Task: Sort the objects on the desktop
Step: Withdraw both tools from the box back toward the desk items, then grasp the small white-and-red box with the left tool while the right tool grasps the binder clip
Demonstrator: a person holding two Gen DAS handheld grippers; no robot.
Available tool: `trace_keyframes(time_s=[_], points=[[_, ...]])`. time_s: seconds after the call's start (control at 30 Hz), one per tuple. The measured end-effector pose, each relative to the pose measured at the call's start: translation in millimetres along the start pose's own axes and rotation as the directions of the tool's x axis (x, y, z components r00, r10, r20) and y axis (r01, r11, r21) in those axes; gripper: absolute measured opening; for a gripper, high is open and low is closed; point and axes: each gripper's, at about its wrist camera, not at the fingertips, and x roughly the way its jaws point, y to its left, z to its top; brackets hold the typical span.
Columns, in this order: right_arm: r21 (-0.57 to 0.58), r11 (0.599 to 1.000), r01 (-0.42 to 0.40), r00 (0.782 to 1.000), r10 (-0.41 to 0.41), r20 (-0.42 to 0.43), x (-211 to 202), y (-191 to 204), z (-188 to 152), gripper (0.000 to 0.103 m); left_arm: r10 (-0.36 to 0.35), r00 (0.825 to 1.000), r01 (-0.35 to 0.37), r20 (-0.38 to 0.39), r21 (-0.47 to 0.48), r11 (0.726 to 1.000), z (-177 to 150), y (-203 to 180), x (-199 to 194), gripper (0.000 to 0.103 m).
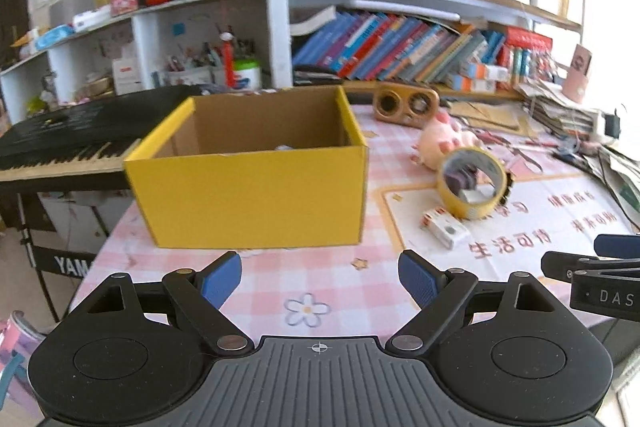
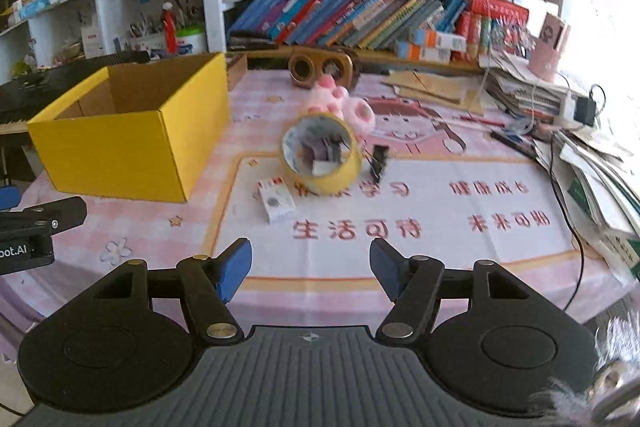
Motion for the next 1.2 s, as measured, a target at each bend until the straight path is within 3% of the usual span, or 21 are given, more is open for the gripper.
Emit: trace_keyframes(time_s=[0.27,0.53,1.2], points=[[0.014,1.0,0.004,0.999,-0.003,-0.037,11,-24,1,0.065,-0.063,0.997,0.065,-0.04,0.05,0.997,4,-30,16,0.088],[0.02,1.0,-0.005,0.998,0.006,-0.058,27,-46,11,0.065,-0.078,0.994,0.084,-0.076,0.079,0.993,10,-54,30,0.088],[-0.04,0.997,-0.07,0.993,0.065,-0.103,83,-97,46,0.065,-0.052,0.987,0.058,-0.15,0.037,0.998,30,-103,83,0.086]])
